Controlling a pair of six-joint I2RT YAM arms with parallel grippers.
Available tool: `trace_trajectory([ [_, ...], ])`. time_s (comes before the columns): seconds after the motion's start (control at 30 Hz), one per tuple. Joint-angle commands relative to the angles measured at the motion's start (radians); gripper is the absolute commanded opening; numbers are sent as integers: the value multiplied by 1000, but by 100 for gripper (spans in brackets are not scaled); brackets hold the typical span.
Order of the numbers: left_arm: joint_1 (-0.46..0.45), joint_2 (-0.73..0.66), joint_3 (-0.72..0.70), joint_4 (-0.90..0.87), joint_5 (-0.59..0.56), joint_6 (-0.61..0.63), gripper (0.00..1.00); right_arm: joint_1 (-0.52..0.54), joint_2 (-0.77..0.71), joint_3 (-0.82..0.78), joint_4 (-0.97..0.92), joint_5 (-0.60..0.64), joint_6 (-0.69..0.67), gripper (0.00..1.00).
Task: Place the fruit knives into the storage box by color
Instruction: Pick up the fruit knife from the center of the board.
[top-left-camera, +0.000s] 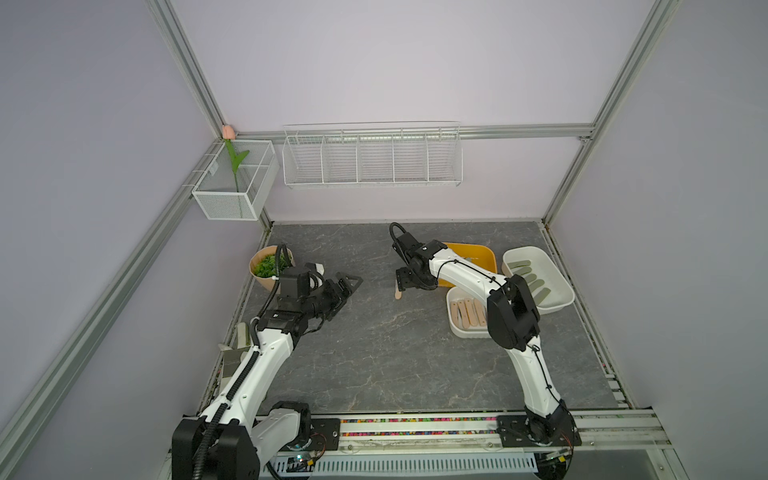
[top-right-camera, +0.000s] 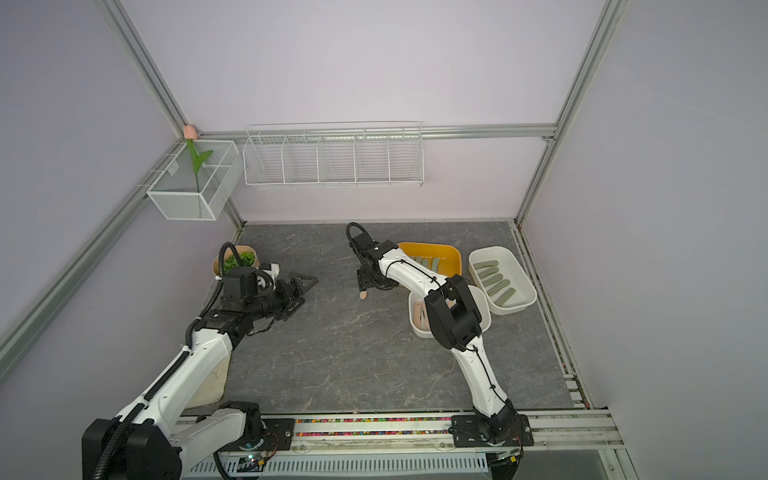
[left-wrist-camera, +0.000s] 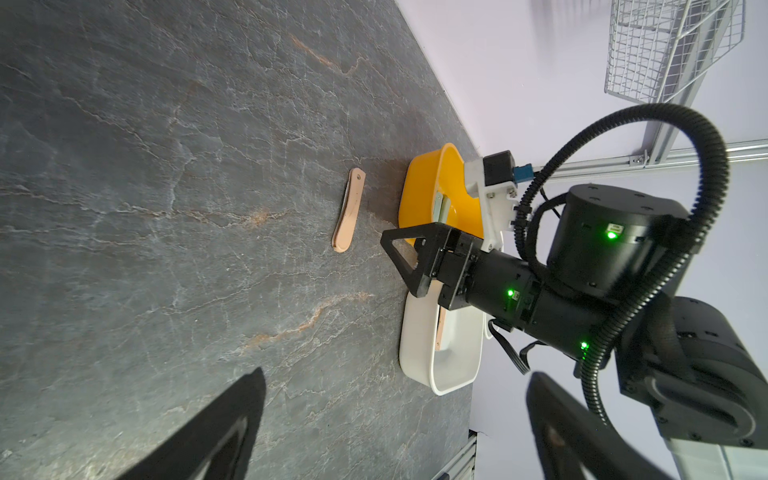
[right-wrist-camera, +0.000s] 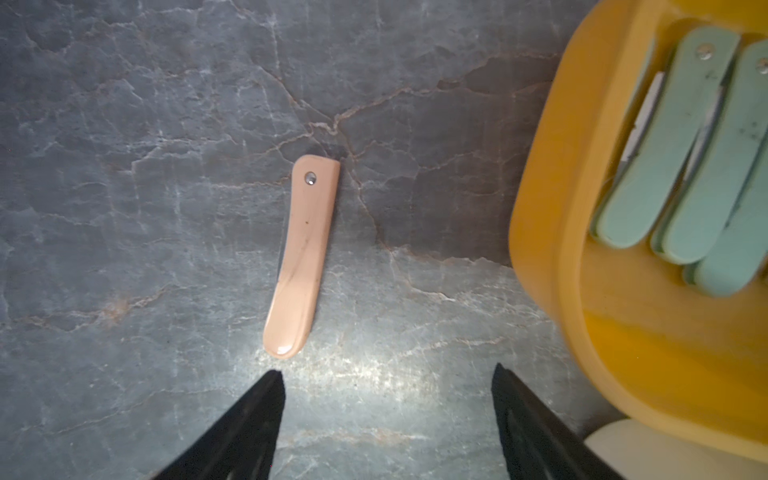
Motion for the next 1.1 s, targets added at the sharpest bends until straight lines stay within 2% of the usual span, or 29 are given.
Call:
trace_trajectory([
  [0.0,6,-11,-2,13,5,-8,99,9,38,49,16,-39,17,82],
  [0.33,6,-9,-2,20,9,-11,99,28,168,205,-52,-29,14,80],
  [0.63,6,-24,-6,15,7,-11,99,56,255,318,-164,61,-27,76],
  [0.77,6,-27,-8,14,7,-11,99,56,270,312,-176,70,-31,70],
  [1.07,6,-31,-10,15,4,-13,99,54,231,222,-126,41,-31,45],
])
